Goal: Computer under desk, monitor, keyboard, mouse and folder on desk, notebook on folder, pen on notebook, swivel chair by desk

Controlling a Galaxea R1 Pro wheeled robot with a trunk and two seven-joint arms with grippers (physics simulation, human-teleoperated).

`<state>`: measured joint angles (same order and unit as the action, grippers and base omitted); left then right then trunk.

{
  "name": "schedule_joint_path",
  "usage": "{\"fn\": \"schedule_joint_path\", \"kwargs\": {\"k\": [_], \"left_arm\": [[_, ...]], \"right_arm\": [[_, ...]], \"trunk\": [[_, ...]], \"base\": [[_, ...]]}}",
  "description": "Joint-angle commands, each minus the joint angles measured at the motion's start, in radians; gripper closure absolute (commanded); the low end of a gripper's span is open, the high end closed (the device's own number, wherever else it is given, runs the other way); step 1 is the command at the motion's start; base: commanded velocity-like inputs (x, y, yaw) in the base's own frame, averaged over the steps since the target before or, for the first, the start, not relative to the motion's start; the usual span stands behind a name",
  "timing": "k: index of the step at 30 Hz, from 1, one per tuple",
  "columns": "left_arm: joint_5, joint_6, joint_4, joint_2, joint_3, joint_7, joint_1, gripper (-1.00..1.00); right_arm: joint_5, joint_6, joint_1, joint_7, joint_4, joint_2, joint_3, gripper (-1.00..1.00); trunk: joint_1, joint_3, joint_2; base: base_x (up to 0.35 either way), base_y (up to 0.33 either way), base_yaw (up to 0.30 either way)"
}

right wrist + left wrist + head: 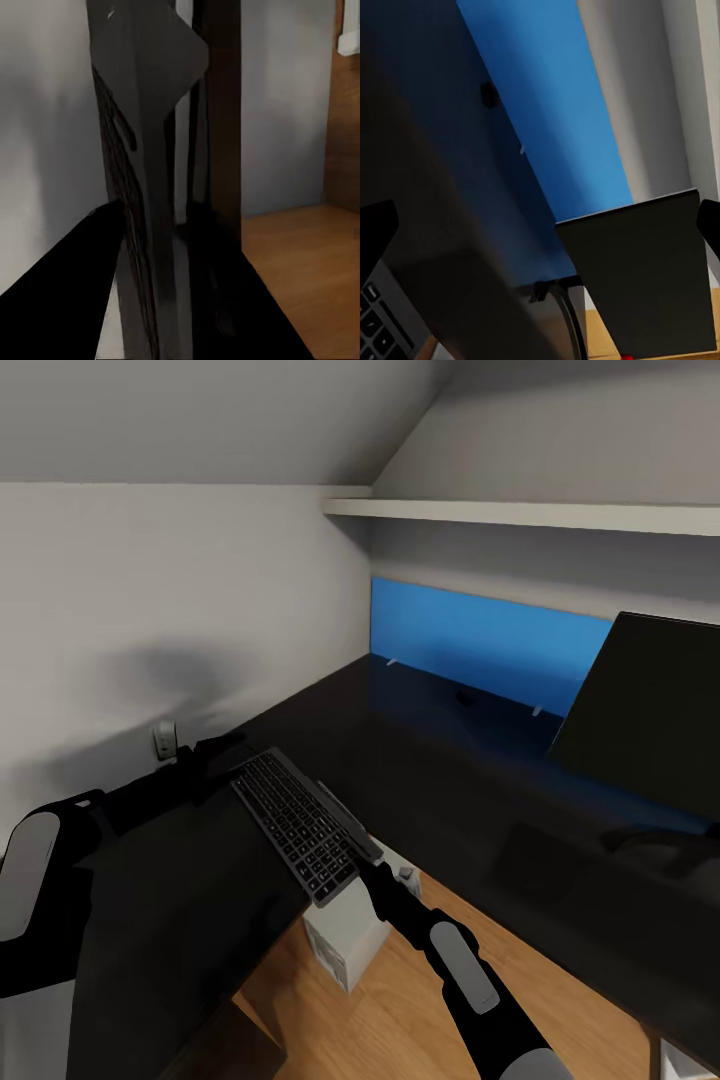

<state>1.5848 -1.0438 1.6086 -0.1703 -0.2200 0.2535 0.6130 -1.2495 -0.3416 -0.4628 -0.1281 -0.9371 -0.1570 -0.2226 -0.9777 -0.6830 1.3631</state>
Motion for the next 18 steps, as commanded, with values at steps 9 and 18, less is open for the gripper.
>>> {"fn": "schedule_joint_path", "kwargs": {"k": [9,18], "left_arm": [[0.011,-0.003,0.001,-0.001,-0.002,0.009,0.001,-1.0],[0.011,-0.003,0.001,0.0,-0.009,-0.005,0.008,-1.0]], "right_arm": [[0.003,-0.004,0.0,-0.072,-0.002,0.003,0.0,1.0],[0.001,-0.006,0.0,-0.08,-0.01,0.005,0.0,1.0]], "trunk": [[0.0,-0.001,0.0],[0.015,0.012,-0.028]], "base": [[0.0,0.0,0.0],[0.0,0.0,0.0]]}}
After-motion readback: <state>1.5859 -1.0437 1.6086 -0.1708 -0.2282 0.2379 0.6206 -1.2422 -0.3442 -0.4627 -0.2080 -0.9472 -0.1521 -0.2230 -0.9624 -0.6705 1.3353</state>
